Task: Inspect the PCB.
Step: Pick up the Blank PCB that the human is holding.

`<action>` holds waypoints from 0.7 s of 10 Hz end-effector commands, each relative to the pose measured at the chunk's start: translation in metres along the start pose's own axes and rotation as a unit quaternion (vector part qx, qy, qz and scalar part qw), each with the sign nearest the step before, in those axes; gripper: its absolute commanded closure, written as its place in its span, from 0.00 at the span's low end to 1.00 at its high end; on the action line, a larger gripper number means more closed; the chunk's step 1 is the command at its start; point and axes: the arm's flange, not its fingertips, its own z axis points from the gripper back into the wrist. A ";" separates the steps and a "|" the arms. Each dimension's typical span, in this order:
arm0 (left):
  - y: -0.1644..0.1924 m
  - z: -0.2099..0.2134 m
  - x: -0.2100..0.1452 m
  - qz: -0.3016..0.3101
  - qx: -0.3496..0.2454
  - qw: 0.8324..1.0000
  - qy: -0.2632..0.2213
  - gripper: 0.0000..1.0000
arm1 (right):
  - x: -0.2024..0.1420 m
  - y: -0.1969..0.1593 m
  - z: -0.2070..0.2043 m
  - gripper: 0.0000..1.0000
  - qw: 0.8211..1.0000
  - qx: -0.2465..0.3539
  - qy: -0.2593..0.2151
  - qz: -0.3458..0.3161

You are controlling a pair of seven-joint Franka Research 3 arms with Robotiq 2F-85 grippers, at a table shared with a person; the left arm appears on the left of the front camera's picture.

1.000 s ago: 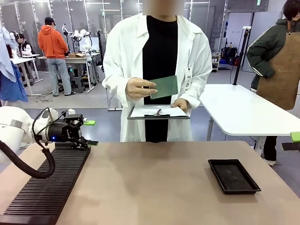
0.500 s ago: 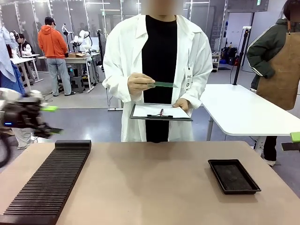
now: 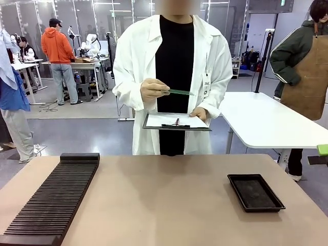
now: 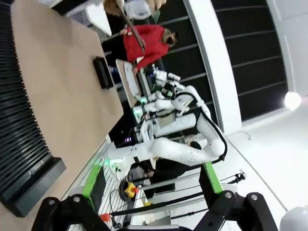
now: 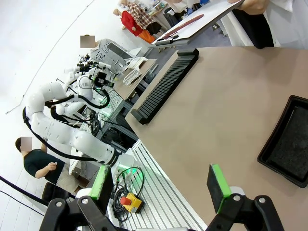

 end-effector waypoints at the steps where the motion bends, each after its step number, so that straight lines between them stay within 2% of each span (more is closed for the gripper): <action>1: 0.016 0.007 -0.014 -0.021 -0.029 0.999 -0.014 0.00 | 0.001 0.000 0.001 0.00 1.000 0.003 -0.006 0.010; 2: 0.020 0.009 -0.015 -0.036 -0.038 0.998 -0.024 0.00 | 0.001 0.000 0.001 0.00 1.000 0.003 -0.006 0.010; 3: 0.008 0.011 -0.015 -0.007 -0.009 1.000 -0.021 0.00 | 0.001 0.000 0.001 0.00 1.000 0.003 -0.006 0.010; 7: 0.008 0.011 -0.015 -0.007 -0.009 1.000 -0.021 0.00 | 0.001 0.000 0.001 0.00 1.000 0.003 -0.006 0.010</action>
